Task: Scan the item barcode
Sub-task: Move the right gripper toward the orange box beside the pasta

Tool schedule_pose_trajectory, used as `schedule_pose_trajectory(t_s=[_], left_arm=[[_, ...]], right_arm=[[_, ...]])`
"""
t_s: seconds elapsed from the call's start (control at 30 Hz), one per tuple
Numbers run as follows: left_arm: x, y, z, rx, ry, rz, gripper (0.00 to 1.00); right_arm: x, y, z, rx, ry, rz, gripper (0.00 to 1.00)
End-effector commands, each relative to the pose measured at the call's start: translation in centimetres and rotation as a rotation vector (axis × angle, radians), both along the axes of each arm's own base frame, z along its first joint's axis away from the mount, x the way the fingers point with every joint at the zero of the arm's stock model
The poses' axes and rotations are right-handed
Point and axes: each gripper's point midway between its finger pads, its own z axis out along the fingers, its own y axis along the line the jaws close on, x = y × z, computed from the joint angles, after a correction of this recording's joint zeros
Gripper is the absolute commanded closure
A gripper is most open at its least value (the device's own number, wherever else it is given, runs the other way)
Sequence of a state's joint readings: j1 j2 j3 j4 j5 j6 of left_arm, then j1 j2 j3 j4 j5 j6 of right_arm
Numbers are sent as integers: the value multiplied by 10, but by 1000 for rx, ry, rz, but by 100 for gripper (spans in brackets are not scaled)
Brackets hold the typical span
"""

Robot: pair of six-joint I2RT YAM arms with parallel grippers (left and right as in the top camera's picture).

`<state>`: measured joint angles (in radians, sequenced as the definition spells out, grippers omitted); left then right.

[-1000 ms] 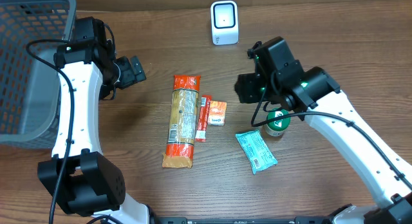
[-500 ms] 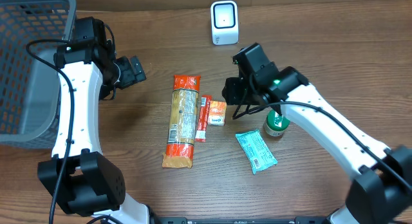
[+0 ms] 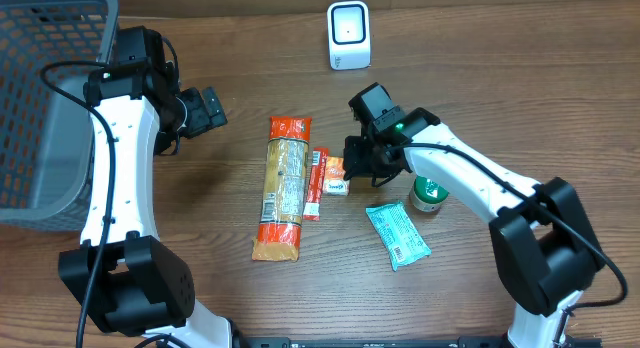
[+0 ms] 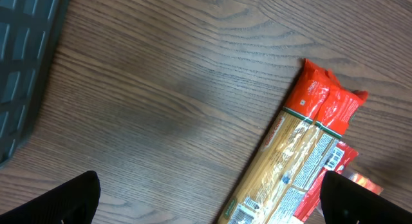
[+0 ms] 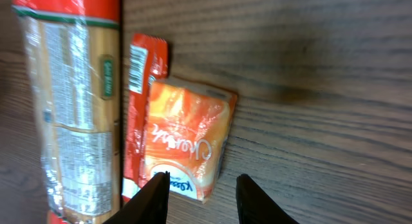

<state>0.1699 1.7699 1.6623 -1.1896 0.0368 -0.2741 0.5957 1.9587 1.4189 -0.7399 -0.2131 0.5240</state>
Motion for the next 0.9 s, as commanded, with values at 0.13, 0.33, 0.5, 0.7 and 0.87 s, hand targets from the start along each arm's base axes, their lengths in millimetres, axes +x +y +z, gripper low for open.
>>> schedule_pose_trajectory(t_s=[0.13, 0.33, 0.5, 0.7, 0.87], left_arm=[[3, -1, 5, 10, -12, -20, 0], [3, -1, 5, 10, -12, -20, 0], [3, -1, 5, 10, -12, -20, 0], [3, -1, 5, 10, -12, -20, 0], [3, -1, 5, 10, -12, -21, 0]], right_arm=[[-15, 13, -26, -12, 67, 34, 65], [-16, 15, -28, -15, 67, 11, 70], [-13, 12, -29, -30, 66, -40, 71], [-13, 12, -29, -30, 66, -41, 71], [-11, 10, -30, -41, 58, -47, 71]])
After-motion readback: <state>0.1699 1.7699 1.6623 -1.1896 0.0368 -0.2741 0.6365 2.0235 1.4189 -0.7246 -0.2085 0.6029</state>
